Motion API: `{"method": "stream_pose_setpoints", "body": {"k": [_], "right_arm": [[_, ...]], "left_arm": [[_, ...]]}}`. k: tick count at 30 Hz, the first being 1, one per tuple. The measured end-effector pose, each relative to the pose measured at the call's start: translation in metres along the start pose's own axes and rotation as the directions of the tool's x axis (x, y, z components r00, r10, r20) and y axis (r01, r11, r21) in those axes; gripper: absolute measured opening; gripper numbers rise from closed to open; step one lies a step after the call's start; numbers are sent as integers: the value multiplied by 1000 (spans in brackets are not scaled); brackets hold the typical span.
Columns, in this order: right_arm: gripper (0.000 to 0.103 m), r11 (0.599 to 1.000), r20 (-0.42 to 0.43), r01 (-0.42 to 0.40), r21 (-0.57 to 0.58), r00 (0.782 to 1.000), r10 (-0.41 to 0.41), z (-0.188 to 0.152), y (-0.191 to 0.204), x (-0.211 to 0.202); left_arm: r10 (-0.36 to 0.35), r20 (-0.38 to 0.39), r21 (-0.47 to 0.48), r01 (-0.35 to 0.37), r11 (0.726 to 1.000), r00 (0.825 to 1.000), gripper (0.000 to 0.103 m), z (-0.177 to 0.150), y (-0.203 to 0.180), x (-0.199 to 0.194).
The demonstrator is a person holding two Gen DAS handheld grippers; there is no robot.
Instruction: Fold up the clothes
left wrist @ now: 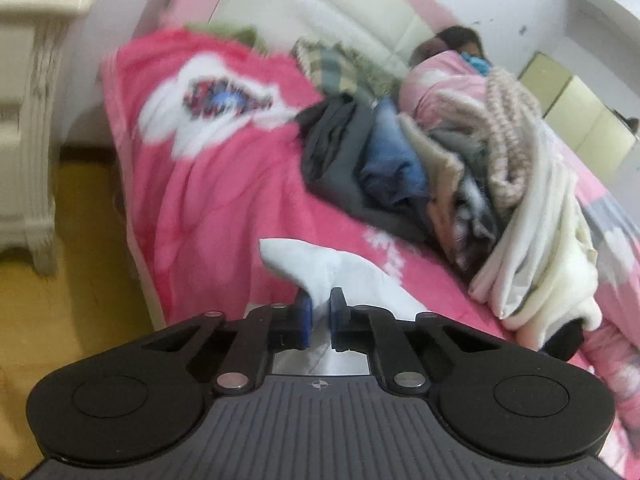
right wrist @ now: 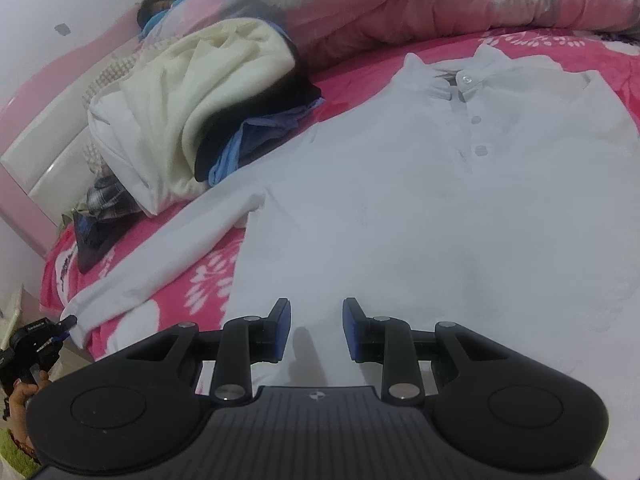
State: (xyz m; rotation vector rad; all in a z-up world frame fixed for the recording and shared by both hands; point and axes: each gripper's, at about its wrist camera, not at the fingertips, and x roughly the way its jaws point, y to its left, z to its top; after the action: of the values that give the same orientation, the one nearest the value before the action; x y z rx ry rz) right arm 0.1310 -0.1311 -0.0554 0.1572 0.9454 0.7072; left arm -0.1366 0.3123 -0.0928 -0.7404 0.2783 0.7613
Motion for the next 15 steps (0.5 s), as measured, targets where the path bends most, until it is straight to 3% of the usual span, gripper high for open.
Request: {"method": "stream_pose_setpoints", "body": {"k": [3, 5, 7, 8, 9, 11, 13, 15], "right_arm": [[30, 1000, 9, -9, 9, 1000, 9, -1, 0, -1], [30, 1000, 17, -12, 17, 1000, 12, -2, -2, -2], [30, 999, 32, -16, 35, 999, 15, -3, -6, -6], [30, 999, 41, -20, 47, 999, 18, -3, -9, -8], [30, 998, 51, -26, 60, 998, 23, -4, -13, -12], [30, 996, 73, -38, 84, 997, 32, -5, -22, -20], [30, 993, 104, -43, 112, 994, 32, -7, -35, -32], [30, 988, 143, -48, 149, 989, 27, -10, -49, -47]], "left_arm": [[-42, 68, 70, 37, 997, 997, 5, 6, -22, -23], [-120, 92, 125, 108, 986, 989, 5, 12, -47, -37], [-248, 61, 178, 234, 956, 967, 4, 20, -82, -47], [-314, 49, 202, 298, 933, 948, 4, 21, -100, -53], [-392, 33, 237, 373, 897, 920, 4, 20, -124, -60], [-537, -8, 301, 514, 803, 844, 4, 16, -171, -75], [-660, -79, 350, 641, 683, 747, 4, 4, -220, -88], [-732, -195, 367, 741, 563, 653, 4, -23, -268, -95]]}}
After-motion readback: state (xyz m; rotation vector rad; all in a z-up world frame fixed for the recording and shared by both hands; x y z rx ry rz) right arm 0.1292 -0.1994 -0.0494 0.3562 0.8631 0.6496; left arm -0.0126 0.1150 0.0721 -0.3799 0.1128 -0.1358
